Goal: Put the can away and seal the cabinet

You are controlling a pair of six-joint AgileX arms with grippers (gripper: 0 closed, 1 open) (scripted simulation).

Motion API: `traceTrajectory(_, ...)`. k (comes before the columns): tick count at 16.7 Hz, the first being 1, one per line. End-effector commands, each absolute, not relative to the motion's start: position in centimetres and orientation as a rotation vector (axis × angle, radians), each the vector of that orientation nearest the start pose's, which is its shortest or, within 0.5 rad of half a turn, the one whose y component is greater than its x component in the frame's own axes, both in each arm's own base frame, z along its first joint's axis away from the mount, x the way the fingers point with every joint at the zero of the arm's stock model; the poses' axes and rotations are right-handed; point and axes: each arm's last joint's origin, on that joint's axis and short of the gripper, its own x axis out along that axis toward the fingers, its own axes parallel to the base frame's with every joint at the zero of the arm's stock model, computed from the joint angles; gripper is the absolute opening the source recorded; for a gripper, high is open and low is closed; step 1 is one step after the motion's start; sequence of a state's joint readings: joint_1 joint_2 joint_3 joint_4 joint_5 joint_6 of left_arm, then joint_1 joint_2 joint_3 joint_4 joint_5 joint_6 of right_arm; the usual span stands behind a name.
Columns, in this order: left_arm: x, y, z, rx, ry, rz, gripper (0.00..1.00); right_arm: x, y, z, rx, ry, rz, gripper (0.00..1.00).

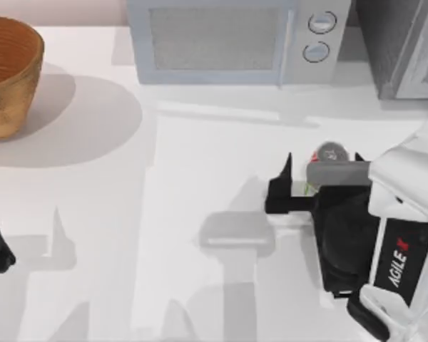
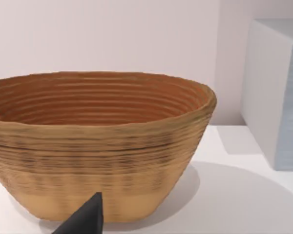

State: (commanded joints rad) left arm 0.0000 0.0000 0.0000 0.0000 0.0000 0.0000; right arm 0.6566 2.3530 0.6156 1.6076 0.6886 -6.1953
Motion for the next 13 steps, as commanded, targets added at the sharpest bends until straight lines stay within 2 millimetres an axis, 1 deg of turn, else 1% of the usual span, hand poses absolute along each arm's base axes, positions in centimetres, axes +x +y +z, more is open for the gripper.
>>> traceTrajectory(13,10.57,-0.12,16.0,0.0,0.0,0.0,1.0,26.47,18.22,2.3,-0.002,0.094,-0.01,0.02)
